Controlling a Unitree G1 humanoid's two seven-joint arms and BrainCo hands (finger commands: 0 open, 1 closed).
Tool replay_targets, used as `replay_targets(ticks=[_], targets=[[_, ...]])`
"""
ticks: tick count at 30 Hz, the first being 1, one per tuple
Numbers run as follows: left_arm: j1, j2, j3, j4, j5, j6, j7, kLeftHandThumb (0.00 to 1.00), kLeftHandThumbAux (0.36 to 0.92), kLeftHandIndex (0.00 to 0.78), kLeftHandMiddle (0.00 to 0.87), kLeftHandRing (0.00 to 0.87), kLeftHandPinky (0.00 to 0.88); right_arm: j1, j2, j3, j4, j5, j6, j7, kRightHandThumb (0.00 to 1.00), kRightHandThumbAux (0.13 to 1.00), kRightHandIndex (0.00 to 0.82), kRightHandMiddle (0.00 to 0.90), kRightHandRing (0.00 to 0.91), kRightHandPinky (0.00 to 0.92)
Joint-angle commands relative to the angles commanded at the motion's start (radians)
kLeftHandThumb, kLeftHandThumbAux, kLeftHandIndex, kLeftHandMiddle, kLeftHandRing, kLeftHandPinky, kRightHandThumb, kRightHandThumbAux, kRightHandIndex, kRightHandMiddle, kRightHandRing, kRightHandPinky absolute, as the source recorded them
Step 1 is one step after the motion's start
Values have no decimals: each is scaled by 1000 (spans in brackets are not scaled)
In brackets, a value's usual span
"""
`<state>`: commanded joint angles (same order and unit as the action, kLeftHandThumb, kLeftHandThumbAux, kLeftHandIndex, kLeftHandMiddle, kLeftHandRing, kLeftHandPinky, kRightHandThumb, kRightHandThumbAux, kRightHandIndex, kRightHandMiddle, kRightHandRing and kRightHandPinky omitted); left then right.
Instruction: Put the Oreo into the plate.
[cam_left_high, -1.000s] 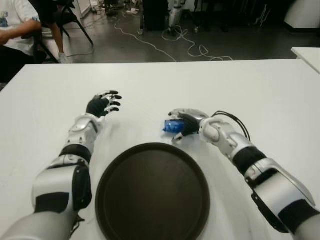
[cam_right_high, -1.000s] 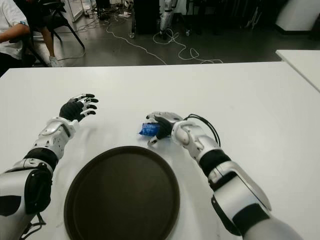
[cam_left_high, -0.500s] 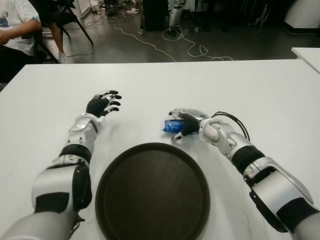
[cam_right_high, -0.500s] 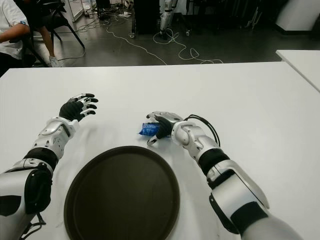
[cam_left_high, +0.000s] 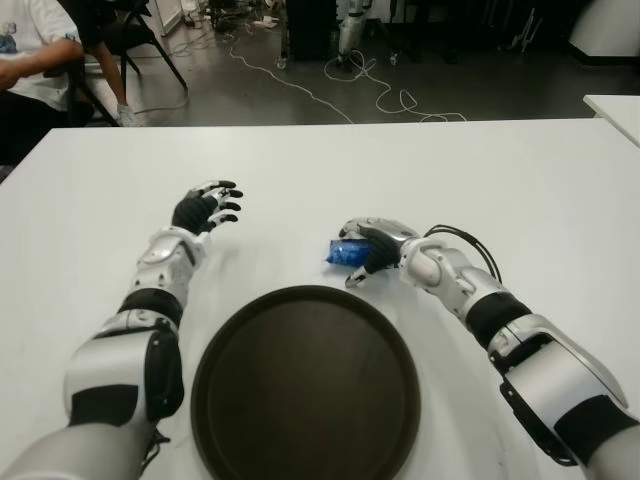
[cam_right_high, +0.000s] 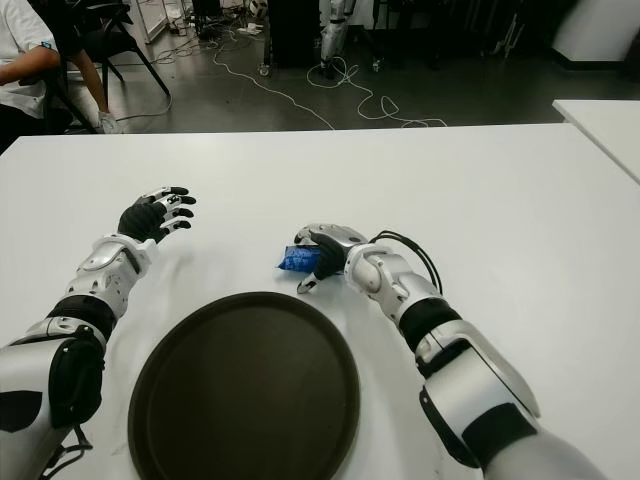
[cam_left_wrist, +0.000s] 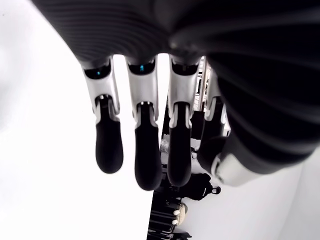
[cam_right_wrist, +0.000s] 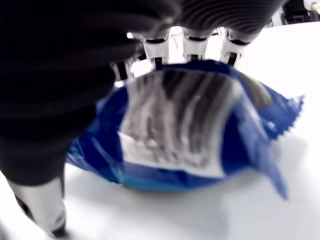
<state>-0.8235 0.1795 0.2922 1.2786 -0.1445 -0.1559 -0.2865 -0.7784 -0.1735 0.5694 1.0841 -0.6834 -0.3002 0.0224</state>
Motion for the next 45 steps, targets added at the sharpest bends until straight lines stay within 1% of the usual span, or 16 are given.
replay_targets(ticks=[1,2,3,4,5,8,17,22,28,36,41,45], targets=[[0,0,0,0,0,0,-1,826,680,420,465,519,541,-2,-1,4,3,-4,-8,-9,459,763,384,444,453,474],[0,1,-1,0,0,0,-1,826,680,419,465,520,543,-4,-2,6,7,-6,-13,-15,538,752,398,479,486,499],[0,1,-1,0,1,0,-2,826,680,418,465,521,544,-5,-2,8,10,-7,-17,-19,590,745,407,502,508,515],[0,1,-1,0,0,-1,-3,826,680,418,465,521,545,-7,-4,13,13,-12,-22,-31,608,743,410,510,515,521],[0,1,-1,0,0,-1,-4,826,680,417,466,523,547,-9,-4,17,15,-15,-26,-40,635,739,416,538,539,537],[-1,0,0,-2,0,-2,-3,826,680,415,467,523,546,-14,-8,25,19,-20,-30,-57,667,733,423,579,574,560],[-1,0,-3,-2,4,-2,4,826,680,416,467,521,541,-18,-13,28,19,-27,-34,-76,684,730,428,647,632,598],[-1,0,-5,-2,5,-2,3,825,681,412,468,524,541,-21,-14,26,20,-27,-29,-74,684,731,428,646,630,593],[0,0,-5,-2,5,-4,3,825,681,413,468,525,542,-22,-14,23,14,-21,-23,-61,687,732,428,651,641,609],[0,0,-2,-1,2,-6,-4,827,679,422,466,519,538,-17,-14,13,0,-13,-16,-52,691,733,423,609,606,565],[1,0,-2,-1,2,-7,-1,827,678,421,465,519,531,-13,-12,6,-13,-9,-1,-55,692,736,420,558,539,528],[0,0,-2,-1,2,-6,1,826,679,417,467,522,536,-10,-14,-1,-25,-4,7,-57,692,736,419,537,509,510]])
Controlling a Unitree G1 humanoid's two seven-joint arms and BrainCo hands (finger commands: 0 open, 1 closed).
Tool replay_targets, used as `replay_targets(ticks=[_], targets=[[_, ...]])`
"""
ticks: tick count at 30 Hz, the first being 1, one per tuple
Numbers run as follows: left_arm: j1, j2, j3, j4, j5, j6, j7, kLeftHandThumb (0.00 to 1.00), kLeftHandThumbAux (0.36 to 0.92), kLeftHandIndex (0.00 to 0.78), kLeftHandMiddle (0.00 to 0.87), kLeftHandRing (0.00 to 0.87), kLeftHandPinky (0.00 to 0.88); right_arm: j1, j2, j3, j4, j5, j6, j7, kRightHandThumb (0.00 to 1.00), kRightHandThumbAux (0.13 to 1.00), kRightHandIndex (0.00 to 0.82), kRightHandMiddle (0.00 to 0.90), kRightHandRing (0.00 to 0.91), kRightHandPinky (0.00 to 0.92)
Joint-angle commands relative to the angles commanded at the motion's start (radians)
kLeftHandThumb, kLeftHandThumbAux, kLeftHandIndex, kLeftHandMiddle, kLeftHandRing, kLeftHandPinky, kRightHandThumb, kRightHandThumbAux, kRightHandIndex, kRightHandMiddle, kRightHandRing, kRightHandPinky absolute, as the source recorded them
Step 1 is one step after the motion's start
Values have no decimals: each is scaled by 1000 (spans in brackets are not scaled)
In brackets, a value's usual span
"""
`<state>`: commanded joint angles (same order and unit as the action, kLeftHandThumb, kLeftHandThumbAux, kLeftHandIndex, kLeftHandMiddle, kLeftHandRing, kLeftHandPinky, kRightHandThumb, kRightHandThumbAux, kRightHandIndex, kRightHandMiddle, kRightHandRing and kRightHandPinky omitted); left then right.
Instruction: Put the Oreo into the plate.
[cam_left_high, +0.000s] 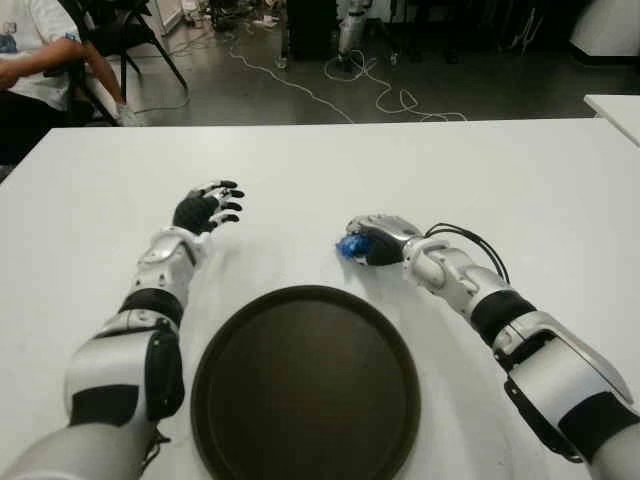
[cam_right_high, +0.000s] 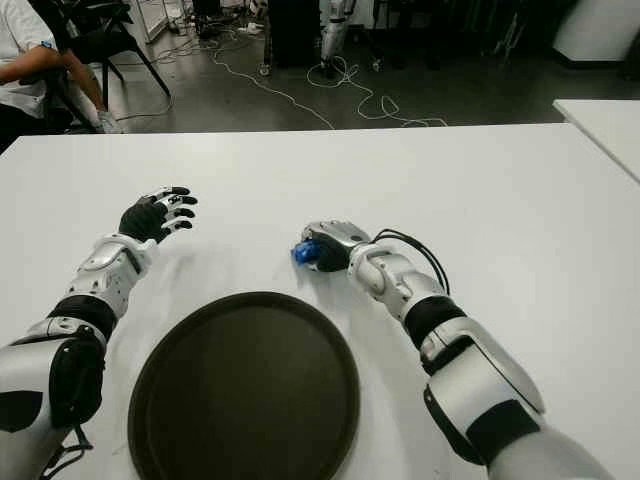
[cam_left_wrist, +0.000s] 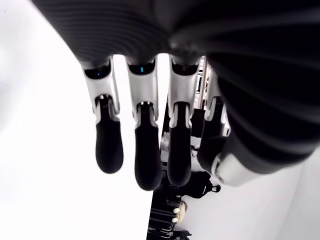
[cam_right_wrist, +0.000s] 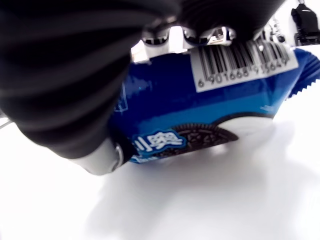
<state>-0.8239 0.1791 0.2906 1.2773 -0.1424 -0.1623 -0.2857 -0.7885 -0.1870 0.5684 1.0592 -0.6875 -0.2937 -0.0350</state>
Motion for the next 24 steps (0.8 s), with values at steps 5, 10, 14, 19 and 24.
replay_targets(ticks=[5,10,14,19,24], targets=[[-1,1,-1,1,1,3,-4,826,679,415,468,524,539,-1,-2,-4,-8,0,3,-11,692,737,418,525,486,473],[0,1,-2,1,2,3,-2,826,679,417,467,522,535,2,-9,-11,-27,2,6,-24,692,737,418,525,486,474],[0,1,-1,2,1,3,-2,826,679,417,467,521,536,6,-23,-23,-64,3,13,-38,692,738,417,526,496,500],[-1,0,0,3,-1,4,-5,826,679,417,467,521,535,26,-28,-44,-106,-3,23,-112,692,738,418,577,583,607],[-1,0,-1,3,1,2,-1,826,679,420,466,519,533,64,-54,-79,-208,3,26,-181,694,736,422,651,670,690]])
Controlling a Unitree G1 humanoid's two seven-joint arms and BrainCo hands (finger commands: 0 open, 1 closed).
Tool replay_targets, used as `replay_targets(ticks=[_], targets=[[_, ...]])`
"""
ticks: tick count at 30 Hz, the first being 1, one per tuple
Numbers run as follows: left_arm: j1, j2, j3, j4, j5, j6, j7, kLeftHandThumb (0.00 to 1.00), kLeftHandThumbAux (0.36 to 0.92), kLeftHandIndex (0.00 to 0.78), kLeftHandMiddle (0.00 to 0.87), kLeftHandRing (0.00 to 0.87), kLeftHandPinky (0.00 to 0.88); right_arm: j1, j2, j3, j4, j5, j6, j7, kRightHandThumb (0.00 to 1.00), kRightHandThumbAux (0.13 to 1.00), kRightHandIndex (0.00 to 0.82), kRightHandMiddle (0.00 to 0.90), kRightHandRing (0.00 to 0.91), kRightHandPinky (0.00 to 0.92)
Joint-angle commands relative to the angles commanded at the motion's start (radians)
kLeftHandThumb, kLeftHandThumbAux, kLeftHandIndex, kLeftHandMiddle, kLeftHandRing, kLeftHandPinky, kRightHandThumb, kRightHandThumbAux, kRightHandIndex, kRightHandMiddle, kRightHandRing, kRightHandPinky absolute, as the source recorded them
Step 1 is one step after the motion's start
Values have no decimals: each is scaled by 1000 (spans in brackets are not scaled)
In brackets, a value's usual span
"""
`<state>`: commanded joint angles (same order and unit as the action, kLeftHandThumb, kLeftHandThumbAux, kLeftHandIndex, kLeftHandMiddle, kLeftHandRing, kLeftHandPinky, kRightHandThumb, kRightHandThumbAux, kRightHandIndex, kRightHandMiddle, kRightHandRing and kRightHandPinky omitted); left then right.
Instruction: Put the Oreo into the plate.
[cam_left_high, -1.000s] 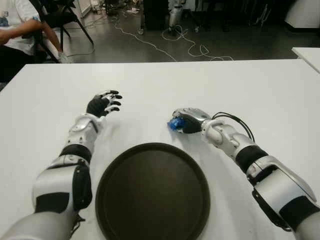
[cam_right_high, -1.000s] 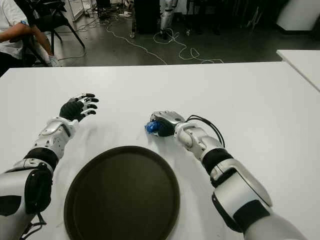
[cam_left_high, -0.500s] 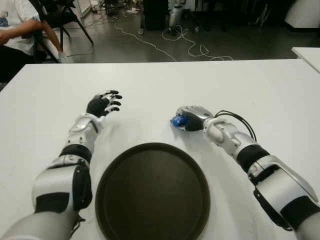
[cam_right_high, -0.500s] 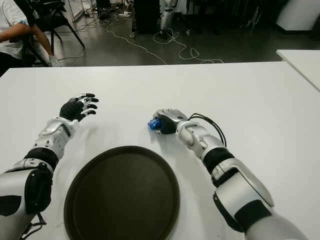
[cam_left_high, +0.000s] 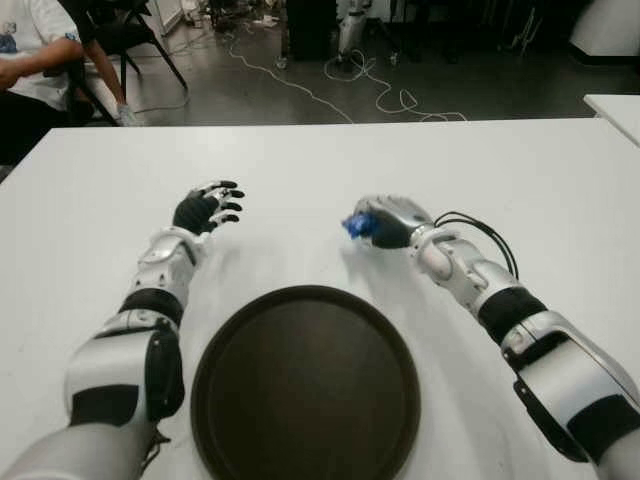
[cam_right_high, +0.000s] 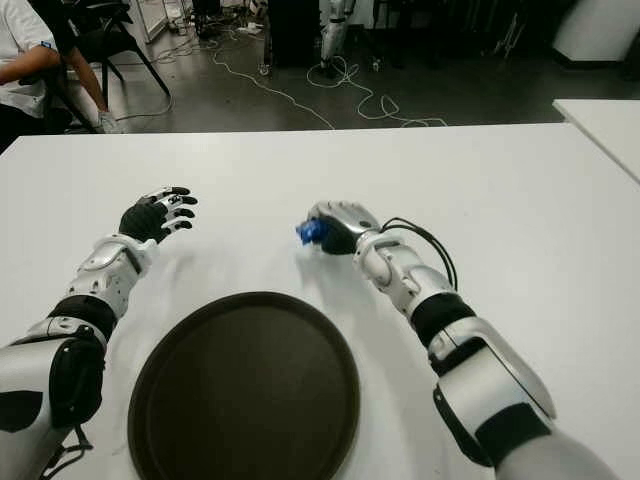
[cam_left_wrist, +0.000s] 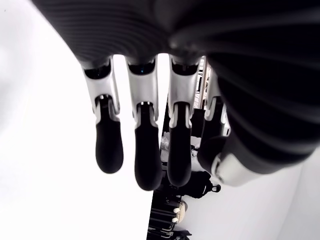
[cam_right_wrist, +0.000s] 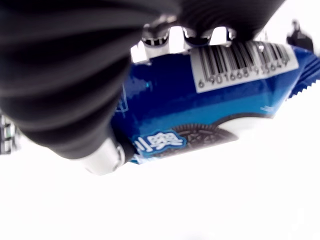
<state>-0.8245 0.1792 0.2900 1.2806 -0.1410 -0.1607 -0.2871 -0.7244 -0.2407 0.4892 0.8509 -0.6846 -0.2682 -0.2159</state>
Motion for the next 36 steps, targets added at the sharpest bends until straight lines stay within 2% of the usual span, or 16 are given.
replay_targets(ticks=[5,12,25,32,36], targets=[[0,0,2,2,-1,1,-1,827,678,421,465,518,531,36,-10,-37,-78,9,2,-40,697,733,424,712,734,755],[0,1,2,2,-1,4,0,827,679,420,465,514,526,68,0,-80,-115,24,-33,-111,699,729,430,738,752,764],[-1,-1,-2,1,3,0,-1,824,681,408,470,524,545,85,9,-122,-115,43,-186,-268,699,726,435,771,772,775],[-2,-2,3,3,-2,3,-4,825,681,408,470,528,550,90,1,-134,-149,39,-282,-326,695,727,436,774,779,783],[-2,-1,2,5,-1,0,-5,825,680,408,471,532,549,115,-11,-138,-219,22,-319,-350,693,728,435,781,785,794]])
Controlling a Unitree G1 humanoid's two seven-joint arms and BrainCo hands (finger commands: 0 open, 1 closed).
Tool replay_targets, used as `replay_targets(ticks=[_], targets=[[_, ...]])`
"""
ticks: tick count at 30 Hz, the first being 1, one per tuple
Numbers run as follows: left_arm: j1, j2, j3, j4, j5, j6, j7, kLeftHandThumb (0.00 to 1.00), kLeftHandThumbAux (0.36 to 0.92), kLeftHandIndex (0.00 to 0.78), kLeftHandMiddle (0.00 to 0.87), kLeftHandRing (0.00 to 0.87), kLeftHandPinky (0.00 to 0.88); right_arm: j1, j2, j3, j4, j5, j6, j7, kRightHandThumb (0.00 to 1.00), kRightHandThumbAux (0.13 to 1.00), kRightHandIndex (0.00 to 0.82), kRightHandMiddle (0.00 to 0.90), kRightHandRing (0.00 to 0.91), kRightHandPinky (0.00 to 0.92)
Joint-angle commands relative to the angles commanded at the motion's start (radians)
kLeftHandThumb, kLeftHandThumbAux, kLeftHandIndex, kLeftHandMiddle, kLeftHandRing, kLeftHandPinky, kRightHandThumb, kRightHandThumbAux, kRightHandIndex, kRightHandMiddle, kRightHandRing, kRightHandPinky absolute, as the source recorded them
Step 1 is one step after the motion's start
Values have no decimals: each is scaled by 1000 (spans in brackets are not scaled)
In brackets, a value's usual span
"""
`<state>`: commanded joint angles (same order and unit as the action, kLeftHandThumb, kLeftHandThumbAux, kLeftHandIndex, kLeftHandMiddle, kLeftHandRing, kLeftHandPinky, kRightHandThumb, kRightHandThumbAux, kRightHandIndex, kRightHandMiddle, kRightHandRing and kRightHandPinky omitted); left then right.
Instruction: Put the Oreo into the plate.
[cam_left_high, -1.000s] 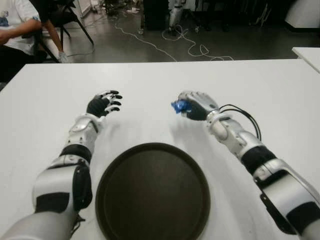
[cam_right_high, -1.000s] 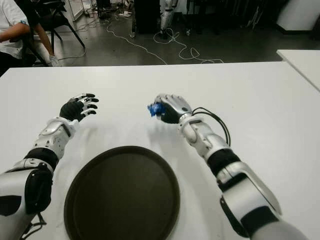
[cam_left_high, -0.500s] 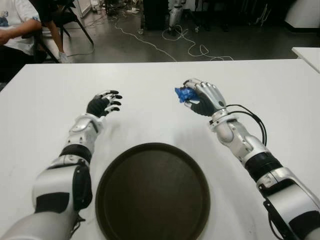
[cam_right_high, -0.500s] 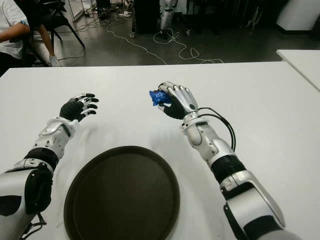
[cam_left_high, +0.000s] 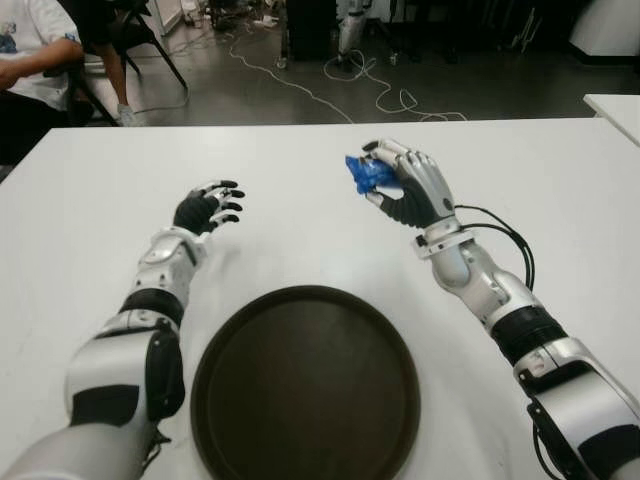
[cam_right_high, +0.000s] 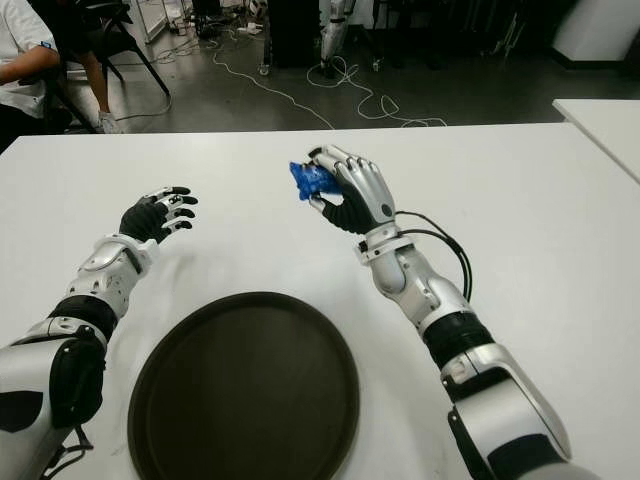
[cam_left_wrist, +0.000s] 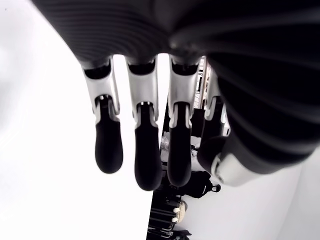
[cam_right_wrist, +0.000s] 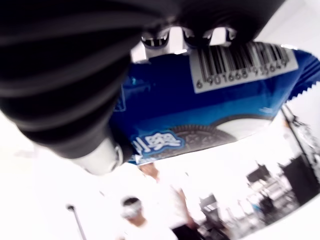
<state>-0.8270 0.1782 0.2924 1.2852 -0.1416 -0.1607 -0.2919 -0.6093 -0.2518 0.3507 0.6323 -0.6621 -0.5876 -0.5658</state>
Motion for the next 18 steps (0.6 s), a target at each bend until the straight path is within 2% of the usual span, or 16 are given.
replay_targets(ticks=[6,12,14,16,18], targets=[[0,1,-5,0,6,-8,0,825,680,410,470,530,541,54,15,7,-118,-18,-19,-7,688,729,435,798,804,824],[-3,-1,-4,1,6,-5,1,825,680,410,470,528,540,156,41,40,-269,-62,-1,7,685,732,434,822,826,848],[-4,-1,-4,1,7,-3,5,824,681,409,470,529,546,204,27,52,-341,-49,-15,57,689,730,434,820,825,844],[-5,-2,-5,1,8,-2,7,824,681,408,470,530,549,226,22,52,-376,-42,-17,86,692,728,435,817,823,839],[-6,-3,-5,2,9,-2,12,825,681,409,470,530,549,237,12,71,-419,-16,-22,173,694,727,435,815,820,837]])
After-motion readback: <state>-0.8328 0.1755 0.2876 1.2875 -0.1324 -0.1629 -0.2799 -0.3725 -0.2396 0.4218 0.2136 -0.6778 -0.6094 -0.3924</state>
